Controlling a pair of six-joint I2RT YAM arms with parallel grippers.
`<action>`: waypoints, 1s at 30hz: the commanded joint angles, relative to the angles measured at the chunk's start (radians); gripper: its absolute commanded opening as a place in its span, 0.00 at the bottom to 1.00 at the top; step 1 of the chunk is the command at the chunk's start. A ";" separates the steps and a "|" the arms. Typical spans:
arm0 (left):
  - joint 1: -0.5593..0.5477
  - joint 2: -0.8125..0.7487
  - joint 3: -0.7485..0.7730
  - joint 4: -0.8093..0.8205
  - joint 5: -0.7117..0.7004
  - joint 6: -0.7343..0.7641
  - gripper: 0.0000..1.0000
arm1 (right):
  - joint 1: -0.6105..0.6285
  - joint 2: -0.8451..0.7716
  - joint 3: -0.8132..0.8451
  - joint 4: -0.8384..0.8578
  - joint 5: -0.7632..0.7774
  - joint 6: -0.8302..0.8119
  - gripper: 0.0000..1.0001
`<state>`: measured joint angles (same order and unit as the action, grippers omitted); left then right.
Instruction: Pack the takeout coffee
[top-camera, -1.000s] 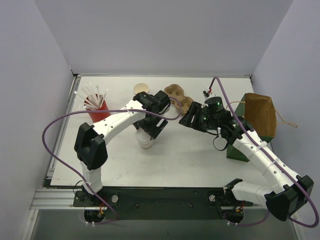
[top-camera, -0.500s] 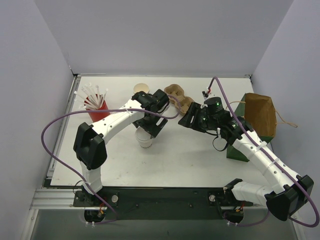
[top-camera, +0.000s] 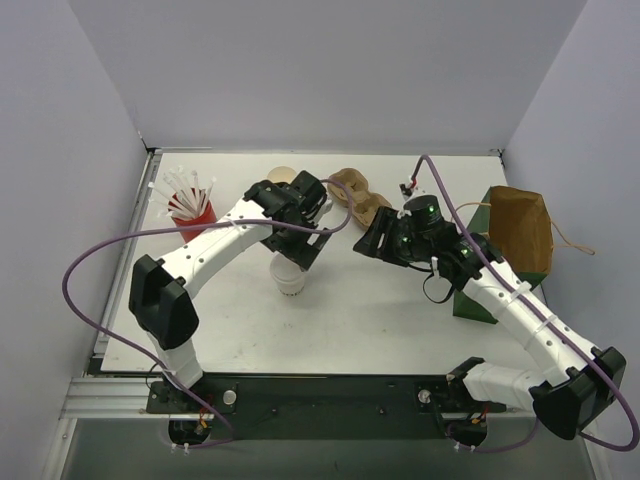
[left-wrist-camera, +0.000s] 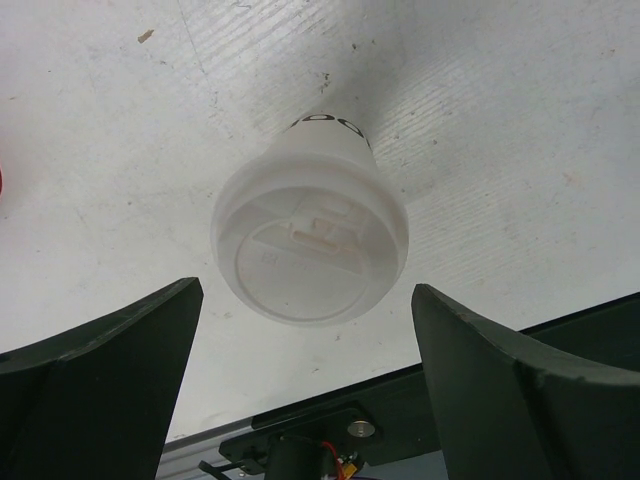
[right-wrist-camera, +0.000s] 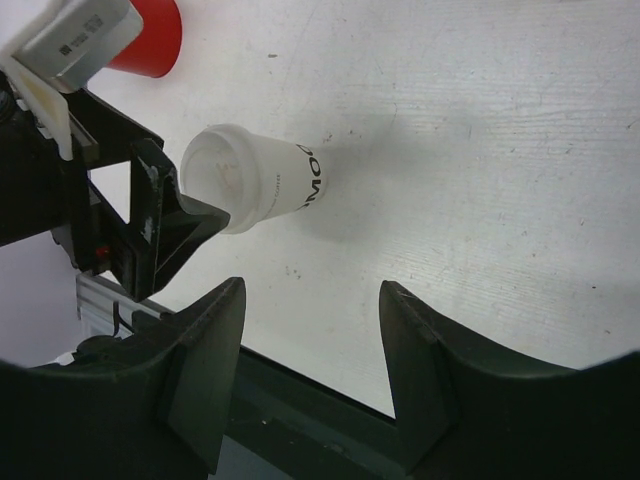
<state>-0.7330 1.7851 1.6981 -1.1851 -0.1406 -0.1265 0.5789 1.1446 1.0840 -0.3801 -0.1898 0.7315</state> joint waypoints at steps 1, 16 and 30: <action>0.035 -0.104 -0.021 0.070 0.044 -0.035 0.97 | 0.021 0.030 0.024 -0.005 0.020 -0.006 0.51; 0.171 -0.316 -0.339 0.349 0.185 -0.236 0.43 | 0.185 0.303 0.232 -0.046 0.111 -0.066 0.49; 0.215 -0.349 -0.361 0.369 0.188 -0.229 0.41 | 0.260 0.477 0.358 -0.094 0.185 -0.087 0.45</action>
<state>-0.5312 1.4887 1.3140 -0.8486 0.0414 -0.3576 0.8242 1.5990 1.3834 -0.4416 -0.0521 0.6636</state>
